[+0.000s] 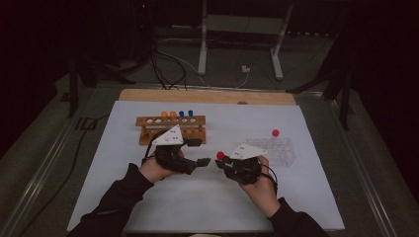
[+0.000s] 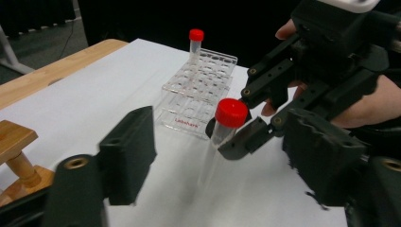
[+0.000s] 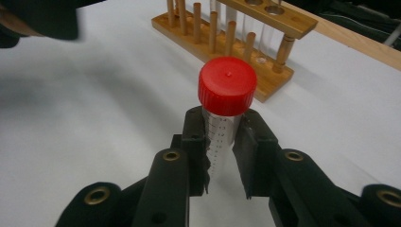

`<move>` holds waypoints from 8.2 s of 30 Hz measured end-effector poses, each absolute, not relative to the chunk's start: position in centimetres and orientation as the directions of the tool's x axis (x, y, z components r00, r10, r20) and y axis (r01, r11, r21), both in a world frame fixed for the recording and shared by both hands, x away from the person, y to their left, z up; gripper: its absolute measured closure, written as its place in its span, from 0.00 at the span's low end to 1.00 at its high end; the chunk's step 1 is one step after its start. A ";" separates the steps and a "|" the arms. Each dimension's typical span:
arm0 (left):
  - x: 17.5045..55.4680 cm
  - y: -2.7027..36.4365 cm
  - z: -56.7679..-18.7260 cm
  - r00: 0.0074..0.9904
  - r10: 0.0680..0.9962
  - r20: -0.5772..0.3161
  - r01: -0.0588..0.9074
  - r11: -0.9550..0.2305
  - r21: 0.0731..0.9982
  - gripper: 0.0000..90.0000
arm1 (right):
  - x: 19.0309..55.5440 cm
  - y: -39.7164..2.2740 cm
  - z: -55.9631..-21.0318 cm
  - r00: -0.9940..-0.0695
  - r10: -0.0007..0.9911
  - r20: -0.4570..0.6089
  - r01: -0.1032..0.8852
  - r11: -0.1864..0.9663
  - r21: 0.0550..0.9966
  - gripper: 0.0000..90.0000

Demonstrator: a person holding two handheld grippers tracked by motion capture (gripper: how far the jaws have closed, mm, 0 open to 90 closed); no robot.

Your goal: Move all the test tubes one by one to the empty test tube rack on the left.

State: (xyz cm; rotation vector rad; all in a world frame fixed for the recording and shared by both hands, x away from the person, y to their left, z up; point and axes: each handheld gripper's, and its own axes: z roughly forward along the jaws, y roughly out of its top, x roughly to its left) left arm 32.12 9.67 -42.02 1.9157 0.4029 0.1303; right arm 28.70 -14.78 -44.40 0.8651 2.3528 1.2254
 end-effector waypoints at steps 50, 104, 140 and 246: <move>33.9 13.0 -40.3 0.886 0.463 -0.017 0.195 -0.340 0.920 0.79 | 29.1 -15.1 -44.3 -0.747 0.664 0.029 0.363 0.371 0.855 0.41; 41.8 22.3 -40.5 0.621 0.784 -0.002 0.268 -0.210 0.940 0.79 | 28.8 -16.1 -43.9 -0.757 0.651 0.050 0.335 0.321 0.886 0.00; 42.2 22.0 -44.5 0.615 0.787 -0.038 0.351 -0.230 0.908 0.71 | 28.8 -16.4 -43.9 -0.761 0.646 0.062 0.340 0.316 0.886 0.00; 32.9 18.3 -44.1 0.810 0.577 -0.106 0.320 -0.283 0.904 0.04 | 32.3 -27.9 -41.9 -0.371 0.919 -0.132 0.384 0.281 0.879 0.83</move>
